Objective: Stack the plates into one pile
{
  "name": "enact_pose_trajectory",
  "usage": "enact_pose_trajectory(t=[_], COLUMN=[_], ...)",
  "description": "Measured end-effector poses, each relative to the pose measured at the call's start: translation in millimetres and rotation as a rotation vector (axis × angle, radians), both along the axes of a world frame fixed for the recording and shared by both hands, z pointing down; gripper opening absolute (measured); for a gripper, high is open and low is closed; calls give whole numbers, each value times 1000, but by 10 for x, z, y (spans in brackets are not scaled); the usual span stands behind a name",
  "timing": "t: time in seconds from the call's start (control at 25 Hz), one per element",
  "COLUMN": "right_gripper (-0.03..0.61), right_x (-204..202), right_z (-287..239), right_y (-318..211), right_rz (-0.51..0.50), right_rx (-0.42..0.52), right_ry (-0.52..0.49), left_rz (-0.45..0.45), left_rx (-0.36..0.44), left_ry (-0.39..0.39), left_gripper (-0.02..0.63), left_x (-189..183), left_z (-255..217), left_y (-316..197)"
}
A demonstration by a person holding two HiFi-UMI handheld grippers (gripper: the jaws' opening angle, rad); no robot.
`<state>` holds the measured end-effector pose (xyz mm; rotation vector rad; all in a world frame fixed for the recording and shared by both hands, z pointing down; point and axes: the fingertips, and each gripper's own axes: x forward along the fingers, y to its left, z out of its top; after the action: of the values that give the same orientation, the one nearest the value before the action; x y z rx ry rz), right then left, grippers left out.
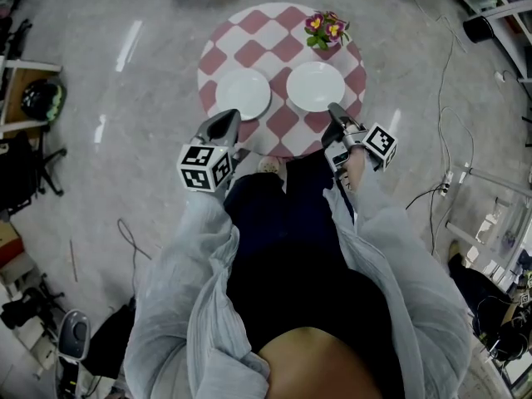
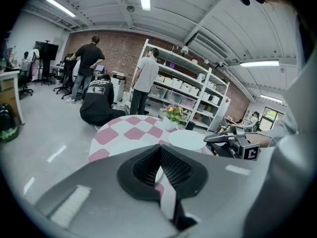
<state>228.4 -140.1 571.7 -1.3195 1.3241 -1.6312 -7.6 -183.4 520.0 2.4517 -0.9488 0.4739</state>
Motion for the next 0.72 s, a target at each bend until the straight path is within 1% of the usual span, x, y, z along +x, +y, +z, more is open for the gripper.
enact_pose_trajectory(t=[0.16,0.36,0.56,0.72], right_gripper=[15,17,17,17], right_x=[-190,-551,-960,-1219], right_z=[-30,-80,-48,-8], right_y=[-115,-261,-403,-468], right_rz=[-57,-144,-265,-330], right_rx=[15,17,17,11], right_ry=[-5,-25,-30,-40], left_rz=[-39,-101,-197,-266], left_rx=[-3,-11,-20,-25], left_ry=[3,2,-1,-5], left_gripper=[14,14,14,14], left_x=[-139,-379,-702,-938], left_z=[21,47,70,91], left_y=[38,105,210,298])
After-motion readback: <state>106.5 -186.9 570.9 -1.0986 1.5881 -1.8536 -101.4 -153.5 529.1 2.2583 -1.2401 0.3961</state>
